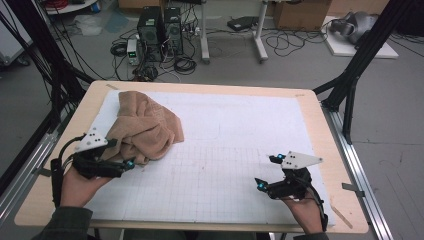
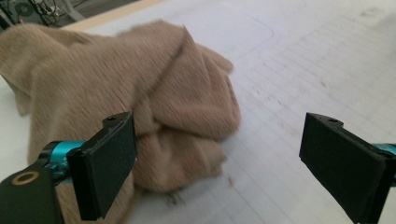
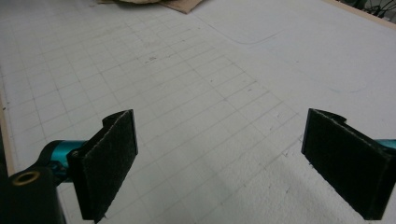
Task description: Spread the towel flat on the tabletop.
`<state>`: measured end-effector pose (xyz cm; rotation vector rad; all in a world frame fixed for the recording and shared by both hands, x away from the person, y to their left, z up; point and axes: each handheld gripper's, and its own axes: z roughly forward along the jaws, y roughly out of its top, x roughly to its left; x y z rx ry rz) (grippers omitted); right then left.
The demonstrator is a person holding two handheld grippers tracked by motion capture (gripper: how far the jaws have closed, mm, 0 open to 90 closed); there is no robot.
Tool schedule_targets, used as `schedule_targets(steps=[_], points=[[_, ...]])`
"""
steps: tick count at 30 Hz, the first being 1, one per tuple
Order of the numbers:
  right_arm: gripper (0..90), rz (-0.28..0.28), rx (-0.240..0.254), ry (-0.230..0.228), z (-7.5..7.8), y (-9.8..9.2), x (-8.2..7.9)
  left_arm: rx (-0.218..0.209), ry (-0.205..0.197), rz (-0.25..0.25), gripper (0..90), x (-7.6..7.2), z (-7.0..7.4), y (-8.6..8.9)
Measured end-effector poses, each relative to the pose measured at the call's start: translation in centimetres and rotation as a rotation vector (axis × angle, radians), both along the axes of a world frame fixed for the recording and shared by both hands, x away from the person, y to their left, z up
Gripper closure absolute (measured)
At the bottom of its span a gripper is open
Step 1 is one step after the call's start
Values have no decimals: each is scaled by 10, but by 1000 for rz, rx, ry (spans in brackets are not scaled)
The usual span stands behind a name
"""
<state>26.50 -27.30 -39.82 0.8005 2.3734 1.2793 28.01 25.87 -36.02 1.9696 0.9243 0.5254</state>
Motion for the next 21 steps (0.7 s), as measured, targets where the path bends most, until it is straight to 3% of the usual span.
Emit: schedule_targets(steps=[3, 8, 11, 18, 21], points=[[97, 5, -2, 0, 0, 1, 2, 10, -11, 29, 119, 19, 12, 2], [97, 12, -4, 7, -2, 3, 3, 11, -3, 63, 147, 37, 11, 6], [97, 18, -8, 12, -4, 4, 4, 59, 51, 94, 173, 55, -3, 5], [97, 27, -11, 25, -10, 5, 6, 89, 70, 119, 263, 71, -20, -4], [97, 29, -13, 31, -12, 6, 6, 126, 98, 128, 278, 80, -32, -9]])
